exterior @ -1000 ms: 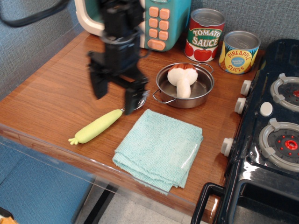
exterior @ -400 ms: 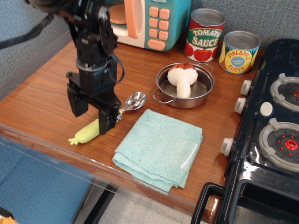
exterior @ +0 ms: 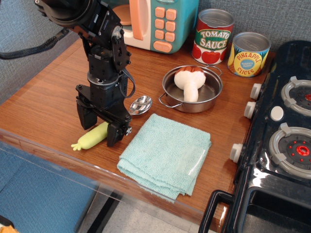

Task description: Move the spoon in front of the left edge of the microwave

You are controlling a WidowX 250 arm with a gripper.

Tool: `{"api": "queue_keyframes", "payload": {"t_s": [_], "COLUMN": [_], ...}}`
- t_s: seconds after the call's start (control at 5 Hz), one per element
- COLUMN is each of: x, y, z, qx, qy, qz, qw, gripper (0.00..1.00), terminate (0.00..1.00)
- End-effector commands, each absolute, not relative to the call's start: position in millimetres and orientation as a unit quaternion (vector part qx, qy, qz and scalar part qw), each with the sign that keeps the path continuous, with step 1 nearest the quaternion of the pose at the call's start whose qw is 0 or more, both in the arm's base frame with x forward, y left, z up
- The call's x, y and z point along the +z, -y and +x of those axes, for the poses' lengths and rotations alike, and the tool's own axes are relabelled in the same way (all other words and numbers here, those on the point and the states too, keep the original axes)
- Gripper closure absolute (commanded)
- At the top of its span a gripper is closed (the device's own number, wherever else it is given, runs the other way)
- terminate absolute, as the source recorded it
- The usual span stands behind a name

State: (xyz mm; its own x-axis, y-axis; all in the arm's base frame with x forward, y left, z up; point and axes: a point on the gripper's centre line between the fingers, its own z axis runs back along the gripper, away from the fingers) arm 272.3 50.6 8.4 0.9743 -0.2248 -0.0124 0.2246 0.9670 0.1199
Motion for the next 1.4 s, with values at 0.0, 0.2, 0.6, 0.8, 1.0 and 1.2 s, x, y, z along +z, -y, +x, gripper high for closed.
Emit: {"api": "queue_keyframes", "payload": {"t_s": [0.0,0.2,0.6,0.8,1.0,1.2], "x": [15.0,26.3,50.0,48.7,38.2,34.5], "y": [-59.3,-66.7,-119.4,-160.1,-193.3,-210.6], "z": [279.1,283.9,313.5,329.6,340.7,349.3], "qx": [-0.102,-0.091,-0.025,0.017,0.048,0.057], "qy": [0.016,0.025,0.042,0.034,0.021,0.016], "qz": [0.055,0.048,0.042,0.051,0.060,0.074], "qw": [0.993,0.994,0.998,0.998,0.997,0.995], "gripper": [1.00,1.00,1.00,1.00,1.00,1.00], "terminate": [0.00,0.00,0.00,0.00,0.00,0.00]}}
